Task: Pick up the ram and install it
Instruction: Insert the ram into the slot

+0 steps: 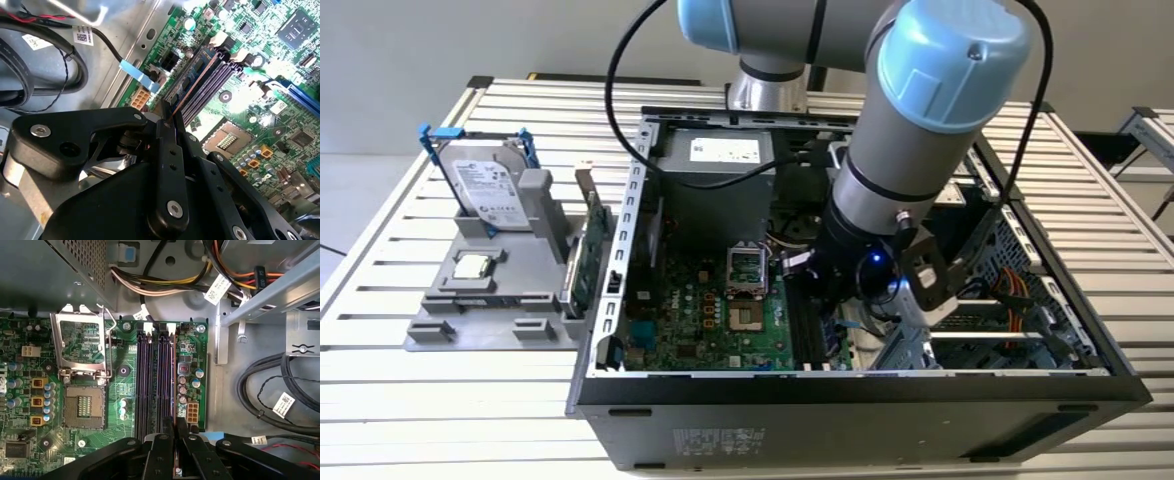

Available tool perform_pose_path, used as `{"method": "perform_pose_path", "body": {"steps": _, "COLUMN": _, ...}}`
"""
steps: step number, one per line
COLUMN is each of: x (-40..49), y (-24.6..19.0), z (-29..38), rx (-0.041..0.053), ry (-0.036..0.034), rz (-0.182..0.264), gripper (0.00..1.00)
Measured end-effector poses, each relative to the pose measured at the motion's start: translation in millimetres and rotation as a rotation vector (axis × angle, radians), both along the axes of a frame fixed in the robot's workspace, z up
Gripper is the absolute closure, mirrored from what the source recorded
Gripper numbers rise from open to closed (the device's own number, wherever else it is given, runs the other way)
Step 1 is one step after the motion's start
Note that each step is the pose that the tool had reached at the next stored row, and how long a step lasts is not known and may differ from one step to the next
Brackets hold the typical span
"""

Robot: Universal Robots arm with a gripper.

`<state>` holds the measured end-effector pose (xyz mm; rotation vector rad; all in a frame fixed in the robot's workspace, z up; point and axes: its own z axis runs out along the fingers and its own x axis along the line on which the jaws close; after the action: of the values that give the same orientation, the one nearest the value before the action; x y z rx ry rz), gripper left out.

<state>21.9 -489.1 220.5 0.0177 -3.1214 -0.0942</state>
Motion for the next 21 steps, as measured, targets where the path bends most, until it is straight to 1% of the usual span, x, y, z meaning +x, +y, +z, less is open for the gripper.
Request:
{"method": "perform_pose_path", "body": {"steps": 6, "x": -0.3, "y": -0.1, "z": -2.9, "rx": -0.0009, "ry": 0.0036, "rz": 0.0, "gripper": 1.0}}
{"method": "perform_pose_path", "body": {"steps": 13, "x": 0.6, "y": 0.0, "z": -3.4, "rx": 0.0, "ry": 0.0044, "rz": -0.01, "gripper": 1.0}}
{"method": "perform_pose_path", "body": {"steps": 15, "x": 1.2, "y": 0.2, "z": -4.2, "rx": 0.0021, "ry": 0.0043, "rz": -0.016, "gripper": 1.0}}
{"method": "perform_pose_path", "body": {"steps": 17, "x": 1.7, "y": -0.1, "z": -3.7, "rx": 0.0006, "ry": 0.0061, "rz": -0.018, "gripper": 1.0}}
{"method": "perform_pose_path", "body": {"steps": 21, "x": 1.7, "y": -0.1, "z": -3.4, "rx": 0.0001, "ry": 0.0065, "rz": -0.018, "gripper": 1.0}}
